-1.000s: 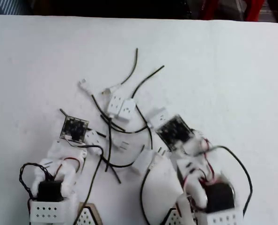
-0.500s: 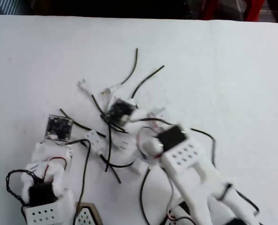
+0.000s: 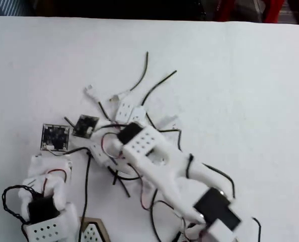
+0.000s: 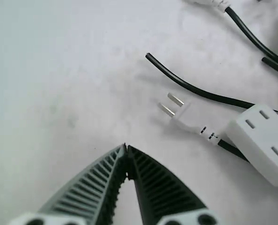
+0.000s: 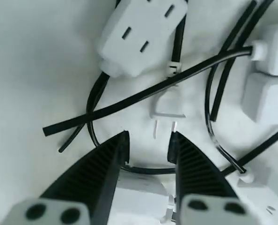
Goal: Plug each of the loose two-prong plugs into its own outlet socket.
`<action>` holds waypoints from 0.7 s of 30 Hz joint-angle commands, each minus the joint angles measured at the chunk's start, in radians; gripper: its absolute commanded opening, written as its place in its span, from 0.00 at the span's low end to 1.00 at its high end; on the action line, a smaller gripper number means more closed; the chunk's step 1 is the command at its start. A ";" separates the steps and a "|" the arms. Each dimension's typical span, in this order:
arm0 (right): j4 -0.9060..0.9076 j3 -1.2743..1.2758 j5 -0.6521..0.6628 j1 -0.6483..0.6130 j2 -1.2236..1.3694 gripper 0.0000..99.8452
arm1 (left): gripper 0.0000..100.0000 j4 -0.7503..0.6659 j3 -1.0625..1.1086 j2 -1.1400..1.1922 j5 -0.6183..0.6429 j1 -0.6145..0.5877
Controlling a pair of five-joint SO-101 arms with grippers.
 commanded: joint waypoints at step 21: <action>-0.094 -0.155 -0.064 0.018 0.298 0.08 | 0.02 0.000 -0.046 -0.008 -0.008 -0.007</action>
